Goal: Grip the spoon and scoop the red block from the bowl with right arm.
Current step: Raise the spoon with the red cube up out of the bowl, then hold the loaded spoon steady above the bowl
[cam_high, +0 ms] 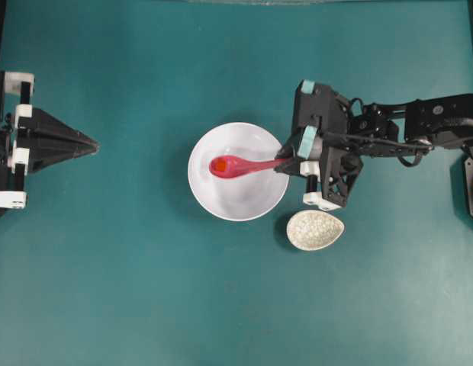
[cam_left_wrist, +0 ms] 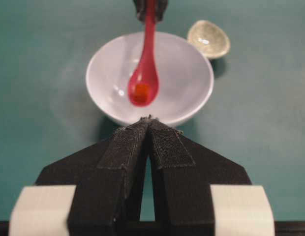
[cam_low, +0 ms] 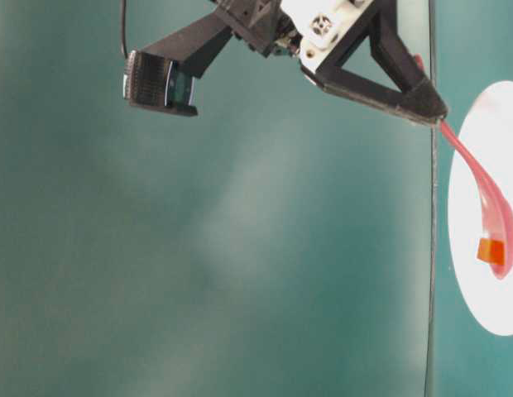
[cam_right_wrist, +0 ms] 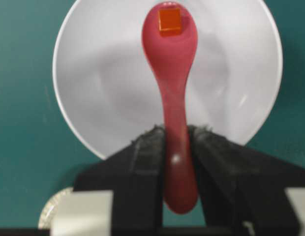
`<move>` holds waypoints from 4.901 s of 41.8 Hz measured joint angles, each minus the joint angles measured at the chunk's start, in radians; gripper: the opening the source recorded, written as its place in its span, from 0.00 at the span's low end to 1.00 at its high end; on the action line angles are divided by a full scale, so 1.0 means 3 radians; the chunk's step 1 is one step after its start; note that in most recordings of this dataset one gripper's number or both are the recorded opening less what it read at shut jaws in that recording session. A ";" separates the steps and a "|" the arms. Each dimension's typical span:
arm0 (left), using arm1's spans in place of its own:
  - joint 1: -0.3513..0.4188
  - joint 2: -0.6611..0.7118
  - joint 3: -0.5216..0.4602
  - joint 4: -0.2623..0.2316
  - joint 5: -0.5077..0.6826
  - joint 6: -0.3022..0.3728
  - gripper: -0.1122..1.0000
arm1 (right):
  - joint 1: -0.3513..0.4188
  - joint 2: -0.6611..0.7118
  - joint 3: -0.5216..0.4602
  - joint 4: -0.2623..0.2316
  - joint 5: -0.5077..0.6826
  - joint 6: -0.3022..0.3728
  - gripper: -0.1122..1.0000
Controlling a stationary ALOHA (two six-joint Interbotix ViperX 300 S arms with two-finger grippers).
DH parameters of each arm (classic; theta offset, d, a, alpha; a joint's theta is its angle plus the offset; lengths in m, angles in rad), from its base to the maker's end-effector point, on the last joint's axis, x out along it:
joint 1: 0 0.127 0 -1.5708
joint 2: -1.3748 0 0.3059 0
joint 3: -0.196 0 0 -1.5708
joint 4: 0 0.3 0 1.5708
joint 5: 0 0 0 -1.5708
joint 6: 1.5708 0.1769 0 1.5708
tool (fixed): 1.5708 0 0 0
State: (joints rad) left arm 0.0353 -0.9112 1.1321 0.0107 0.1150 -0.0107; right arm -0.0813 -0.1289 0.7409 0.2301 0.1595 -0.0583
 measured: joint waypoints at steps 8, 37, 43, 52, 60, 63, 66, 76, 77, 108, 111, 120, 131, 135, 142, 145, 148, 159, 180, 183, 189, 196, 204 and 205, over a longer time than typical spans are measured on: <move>0.0000 -0.0005 0.0000 0.0000 0.0000 -0.0005 0.10 | 0.0000 0.0000 0.0020 0.0005 -0.0087 0.0128 0.32; 0.0000 -0.0077 0.0000 0.0005 0.0358 -0.0015 0.10 | -0.0010 -0.0215 0.0020 -0.0005 -0.0097 0.0138 0.32; 0.0000 -0.0082 0.0000 0.0000 0.0358 -0.0005 0.10 | -0.0056 -0.0368 0.0026 -0.0020 -0.0036 0.0138 0.32; 0.0000 -0.0082 0.0000 0.0000 0.0358 0.0005 0.10 | -0.0051 -0.0516 0.0020 -0.0026 0.0220 0.0138 0.32; 0.0000 -0.0082 0.0000 0.0000 0.0358 0.0005 0.10 | -0.0051 -0.0603 0.0026 -0.0026 0.0378 0.0138 0.32; 0.0000 -0.0082 0.0000 0.0000 0.0363 0.0000 0.10 | -0.0051 -0.0624 0.0020 -0.0026 0.0414 0.0138 0.32; 0.0000 -0.0082 0.0000 0.0005 0.0358 0.0005 0.10 | -0.0046 -0.0644 0.0020 -0.0026 0.0440 0.0138 0.32; 0.0000 -0.0082 0.0000 0.0000 0.0363 -0.0005 0.10 | -0.0051 -0.0649 0.0026 -0.0026 0.0486 0.0138 0.32; 0.0000 -0.0082 0.0000 0.0005 0.0358 -0.0010 0.10 | -0.0051 -0.0644 0.0020 -0.0026 0.0486 0.0138 0.32; 0.0000 -0.0082 0.0000 0.0000 0.0358 -0.0046 0.10 | -0.0046 -0.0649 0.0020 -0.0026 0.0542 0.0138 0.32; 0.0000 -0.0082 0.0000 0.0005 0.0358 -0.0046 0.10 | -0.0051 -0.0649 0.0026 -0.0026 0.0562 0.0138 0.32; 0.0000 -0.0082 0.0000 0.0005 0.0358 -0.0046 0.10 | -0.0046 -0.0660 0.0026 -0.0026 0.0568 0.0138 0.32; 0.0000 -0.0082 0.0000 0.0000 0.0358 -0.0046 0.10 | -0.0051 -0.0654 0.0020 -0.0026 0.0568 0.0138 0.32; 0.0000 -0.0082 0.0000 0.0000 0.0363 -0.0046 0.10 | -0.0046 -0.0660 0.0026 -0.0026 0.0568 0.0138 0.32; 0.0000 -0.0082 0.0000 0.0000 0.0358 -0.0046 0.11 | -0.0051 -0.0701 -0.0005 -0.0026 0.0568 0.0128 0.32; 0.0000 -0.0082 0.0000 0.0005 0.0353 -0.0046 0.10 | -0.0051 -0.0762 -0.0015 -0.0036 0.0568 0.0128 0.32; 0.0000 -0.0082 0.0000 0.0000 0.0327 -0.0046 0.10 | -0.0051 -0.0828 -0.0020 -0.0061 0.0568 0.0128 0.32; 0.0000 -0.0082 0.0000 0.0005 0.0245 -0.0026 0.10 | -0.0051 -0.0931 -0.0020 -0.0143 0.0588 0.0118 0.32; -0.0031 -0.0128 0.0000 0.0005 0.0164 0.0010 0.10 | -0.0046 -0.0931 -0.0010 -0.0281 0.0593 0.0138 0.32; -0.0031 -0.0123 0.0000 0.0005 0.0199 0.0010 0.10 | -0.0051 -0.0931 -0.0010 -0.0281 0.0598 0.0128 0.31; -0.0031 -0.0118 0.0000 0.0005 0.0215 0.0010 0.10 | -0.0051 -0.0931 -0.0010 -0.0281 0.0603 0.0123 0.32; -0.0031 -0.0118 0.0000 0.0005 0.0225 0.0015 0.10 | -0.0051 -0.0931 -0.0005 -0.0281 0.0608 0.0133 0.32; -0.0031 -0.0118 0.0000 0.0005 0.0261 0.0015 0.10 | -0.0051 -0.0946 0.0005 -0.0286 0.0685 0.0138 0.32; -0.0031 -0.0118 0.0000 0.0005 0.0261 0.0015 0.10 | -0.0051 -0.0946 0.0005 -0.0286 0.0685 0.0138 0.32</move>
State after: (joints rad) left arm 0.0261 -0.9465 1.1321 0.0123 0.1933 -0.0061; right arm -0.0966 -0.4126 0.7424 0.1442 0.3651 -0.0169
